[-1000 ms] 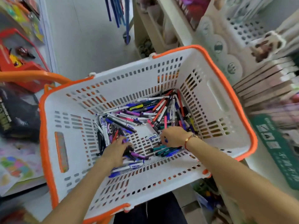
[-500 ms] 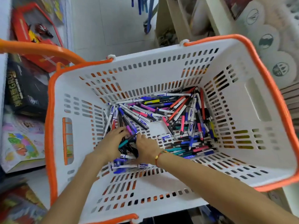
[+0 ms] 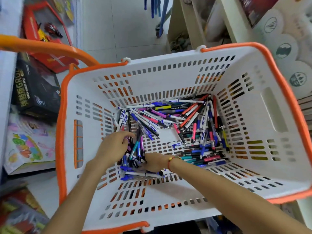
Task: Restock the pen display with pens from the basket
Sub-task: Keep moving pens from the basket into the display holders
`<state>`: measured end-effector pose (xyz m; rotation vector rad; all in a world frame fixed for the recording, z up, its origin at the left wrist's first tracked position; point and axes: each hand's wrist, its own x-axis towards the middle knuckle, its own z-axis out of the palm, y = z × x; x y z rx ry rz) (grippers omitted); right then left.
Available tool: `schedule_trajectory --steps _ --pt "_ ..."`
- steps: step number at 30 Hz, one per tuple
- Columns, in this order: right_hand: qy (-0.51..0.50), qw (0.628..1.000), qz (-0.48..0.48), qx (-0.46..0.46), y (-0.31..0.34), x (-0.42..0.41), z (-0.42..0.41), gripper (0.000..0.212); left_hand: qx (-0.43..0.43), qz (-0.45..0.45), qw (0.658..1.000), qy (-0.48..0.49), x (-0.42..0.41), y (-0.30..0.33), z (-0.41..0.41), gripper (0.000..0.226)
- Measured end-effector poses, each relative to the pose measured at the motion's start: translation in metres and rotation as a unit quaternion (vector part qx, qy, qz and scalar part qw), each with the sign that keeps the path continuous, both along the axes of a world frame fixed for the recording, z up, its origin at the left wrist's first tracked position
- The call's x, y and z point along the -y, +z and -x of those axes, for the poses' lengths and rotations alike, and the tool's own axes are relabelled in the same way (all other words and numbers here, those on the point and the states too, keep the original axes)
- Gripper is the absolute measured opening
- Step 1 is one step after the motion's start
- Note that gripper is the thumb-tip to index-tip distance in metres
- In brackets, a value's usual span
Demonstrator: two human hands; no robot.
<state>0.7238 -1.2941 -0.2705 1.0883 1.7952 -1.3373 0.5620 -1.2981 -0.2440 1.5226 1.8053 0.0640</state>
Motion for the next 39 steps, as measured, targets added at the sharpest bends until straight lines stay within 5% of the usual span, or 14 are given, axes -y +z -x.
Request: schedule_trajectory --steps 4,10,15,19,22,26,30,34,39 --pt "-0.026 0.993 0.116 -0.012 0.01 -0.024 -0.025 0.03 0.072 0.009 0.997 0.028 -0.004 0.001 0.001 0.035" --pt "-0.03 0.985 0.169 -0.01 0.064 -0.067 -0.091 0.022 0.152 0.018 0.985 0.08 -0.018 0.015 -0.014 0.028" --pt "-0.207 0.93 0.241 -0.184 0.093 -0.068 -0.124 0.027 0.214 -0.01 0.945 0.247 -0.023 0.03 -0.049 0.04" --pt "-0.345 0.86 0.281 -0.25 0.098 -0.06 -0.12 0.016 0.308 0.135 0.893 0.298 -0.032 0.048 -0.072 0.078" --pt "-0.366 0.853 0.281 -0.244 0.095 -0.058 -0.111 0.012 0.38 0.225 0.869 0.223 -0.028 0.054 -0.085 0.085" --pt "-0.349 0.859 0.302 -0.221 0.095 -0.058 -0.108 0.011 0.37 0.174 0.905 0.12 -0.017 0.049 -0.099 0.037" --pt "-0.414 0.808 0.36 -0.215 0.096 -0.059 -0.107 0.014 0.437 0.133 0.878 0.146 -0.018 0.048 -0.101 0.03" --pt "-0.374 0.836 0.368 -0.16 0.095 -0.059 -0.106 0.033 0.498 0.102 0.823 0.252 -0.021 0.045 -0.093 0.031" --pt "-0.395 0.842 0.32 -0.18 0.086 -0.055 -0.104 0.019 0.586 0.107 0.674 0.436 -0.031 0.038 -0.07 0.02"
